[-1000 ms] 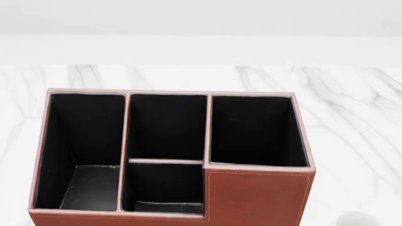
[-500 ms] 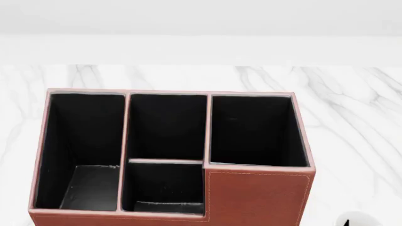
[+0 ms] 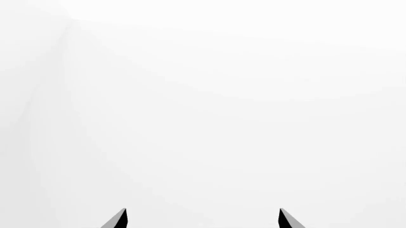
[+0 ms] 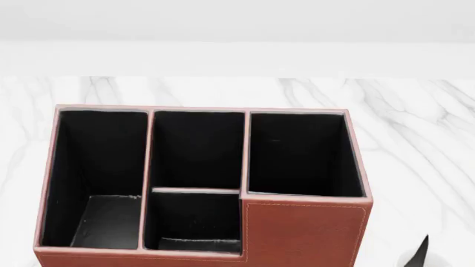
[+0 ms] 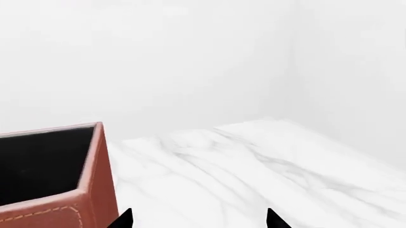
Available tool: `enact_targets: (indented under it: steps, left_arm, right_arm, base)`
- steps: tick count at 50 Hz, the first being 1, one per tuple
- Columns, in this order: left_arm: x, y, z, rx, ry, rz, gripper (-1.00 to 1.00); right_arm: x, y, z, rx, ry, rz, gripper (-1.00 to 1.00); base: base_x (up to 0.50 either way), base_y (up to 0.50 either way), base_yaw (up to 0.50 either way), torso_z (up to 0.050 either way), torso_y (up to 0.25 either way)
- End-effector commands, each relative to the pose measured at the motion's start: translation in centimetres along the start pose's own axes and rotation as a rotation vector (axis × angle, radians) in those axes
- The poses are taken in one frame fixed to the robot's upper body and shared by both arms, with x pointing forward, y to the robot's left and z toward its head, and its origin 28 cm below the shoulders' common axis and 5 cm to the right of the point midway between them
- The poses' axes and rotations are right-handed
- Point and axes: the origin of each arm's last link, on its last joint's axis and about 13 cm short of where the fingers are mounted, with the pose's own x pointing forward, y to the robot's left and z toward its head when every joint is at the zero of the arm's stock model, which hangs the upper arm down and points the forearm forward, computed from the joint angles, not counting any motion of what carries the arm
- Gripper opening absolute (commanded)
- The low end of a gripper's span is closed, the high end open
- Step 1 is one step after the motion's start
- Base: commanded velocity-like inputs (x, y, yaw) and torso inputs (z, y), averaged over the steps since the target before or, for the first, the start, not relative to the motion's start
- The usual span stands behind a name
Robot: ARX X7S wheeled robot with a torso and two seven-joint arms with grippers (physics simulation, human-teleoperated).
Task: Pick up the yellow and white mug and place it to the right of the caddy.
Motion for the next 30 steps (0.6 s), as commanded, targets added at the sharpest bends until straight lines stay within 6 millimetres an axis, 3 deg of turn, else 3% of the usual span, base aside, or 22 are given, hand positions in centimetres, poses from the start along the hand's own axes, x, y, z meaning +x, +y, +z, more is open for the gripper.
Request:
enact_targets:
  steps: [1,30]
  left_arm:
    - [0.0,0.0,0.0,0.000,0.000,0.000,1.00]
    - [0.0,0.1,0.0,-0.001,0.003,-0.003,1.00]
  right_arm:
    - [-0.9,0.2,2.5,0.001,-0.086,0.016,1.00]
    - [-3.9,1.1,7.5,-0.012,-0.268,0.095,1.00]
  base:
    - [0.00,0.00,0.00,0.000,0.000]
    - [0.00,0.00,0.00,0.000,0.000]
